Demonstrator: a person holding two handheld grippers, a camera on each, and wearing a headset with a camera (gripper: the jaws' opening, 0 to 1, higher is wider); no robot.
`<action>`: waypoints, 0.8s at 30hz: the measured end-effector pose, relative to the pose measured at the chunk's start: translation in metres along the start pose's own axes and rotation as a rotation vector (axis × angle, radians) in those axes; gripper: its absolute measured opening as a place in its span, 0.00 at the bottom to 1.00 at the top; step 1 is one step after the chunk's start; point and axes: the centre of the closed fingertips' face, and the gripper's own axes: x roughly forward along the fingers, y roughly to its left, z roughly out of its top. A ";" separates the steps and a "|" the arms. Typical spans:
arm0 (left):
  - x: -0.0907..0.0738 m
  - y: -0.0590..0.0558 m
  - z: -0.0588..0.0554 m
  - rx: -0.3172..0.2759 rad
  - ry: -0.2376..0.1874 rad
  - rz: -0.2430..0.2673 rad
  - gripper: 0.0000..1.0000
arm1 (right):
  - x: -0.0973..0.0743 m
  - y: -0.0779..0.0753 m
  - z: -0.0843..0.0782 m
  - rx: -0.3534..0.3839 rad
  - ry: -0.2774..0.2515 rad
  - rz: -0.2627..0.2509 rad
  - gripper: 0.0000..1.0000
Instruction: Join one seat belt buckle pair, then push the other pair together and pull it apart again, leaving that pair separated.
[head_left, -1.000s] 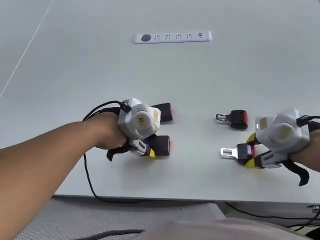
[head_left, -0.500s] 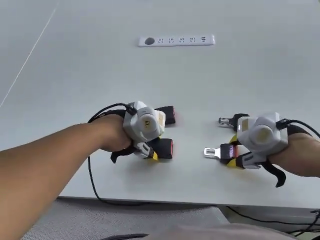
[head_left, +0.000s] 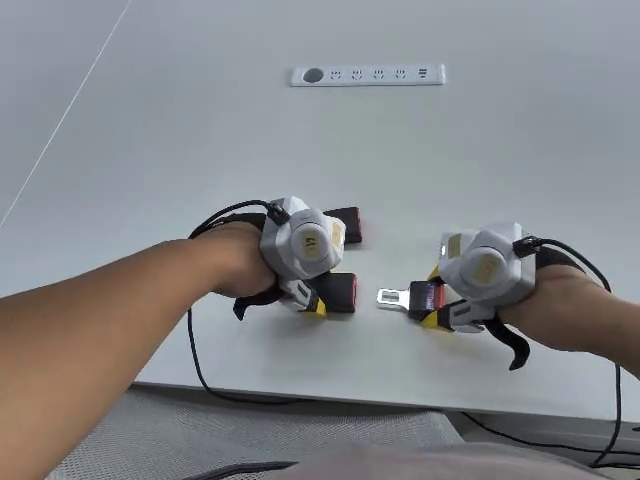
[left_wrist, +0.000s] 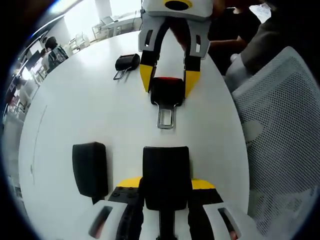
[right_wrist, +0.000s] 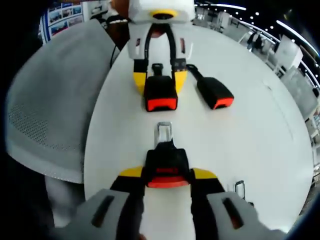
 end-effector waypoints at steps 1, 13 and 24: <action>0.000 0.000 0.000 0.002 -0.002 -0.001 0.34 | 0.002 0.001 0.003 -0.003 -0.004 0.002 0.35; 0.000 0.000 0.000 0.007 0.001 -0.003 0.34 | 0.013 0.000 0.021 -0.016 -0.014 0.012 0.35; 0.001 0.000 0.000 0.003 0.001 -0.003 0.34 | 0.015 0.002 0.026 -0.021 -0.043 0.004 0.35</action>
